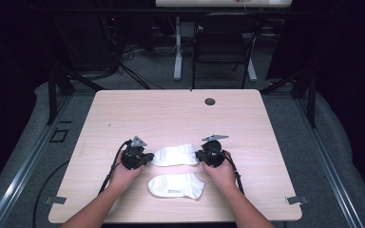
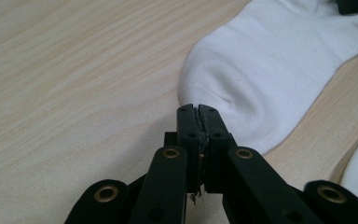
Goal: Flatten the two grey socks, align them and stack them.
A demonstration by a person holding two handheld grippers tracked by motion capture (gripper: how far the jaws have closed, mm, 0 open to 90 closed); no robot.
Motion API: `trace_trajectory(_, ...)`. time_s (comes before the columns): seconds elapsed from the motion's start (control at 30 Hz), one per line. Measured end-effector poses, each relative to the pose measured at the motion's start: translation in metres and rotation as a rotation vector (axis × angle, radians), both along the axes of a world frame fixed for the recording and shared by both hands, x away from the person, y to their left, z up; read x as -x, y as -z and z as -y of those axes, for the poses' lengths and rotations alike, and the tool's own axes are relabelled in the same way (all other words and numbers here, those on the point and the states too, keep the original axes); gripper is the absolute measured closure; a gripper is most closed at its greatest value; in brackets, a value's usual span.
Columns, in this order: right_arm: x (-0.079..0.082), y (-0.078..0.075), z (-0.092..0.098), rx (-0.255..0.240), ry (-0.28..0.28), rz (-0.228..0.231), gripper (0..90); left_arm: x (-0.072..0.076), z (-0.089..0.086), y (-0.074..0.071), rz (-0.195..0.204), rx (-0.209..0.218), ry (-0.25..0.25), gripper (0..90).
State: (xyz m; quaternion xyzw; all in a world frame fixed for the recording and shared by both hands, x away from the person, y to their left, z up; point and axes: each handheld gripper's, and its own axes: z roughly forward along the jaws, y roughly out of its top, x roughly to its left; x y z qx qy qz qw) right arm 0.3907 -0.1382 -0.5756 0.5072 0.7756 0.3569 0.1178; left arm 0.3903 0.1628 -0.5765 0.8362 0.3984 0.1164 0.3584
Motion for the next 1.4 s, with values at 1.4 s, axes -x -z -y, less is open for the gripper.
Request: trace_trajectory(1.4, -0.01, 0.0, -0.001, 0.034, -0.065, 0.058, 58.9, -0.009, 0.011, -0.007, 0.033, -0.045, -0.003, 57.8)
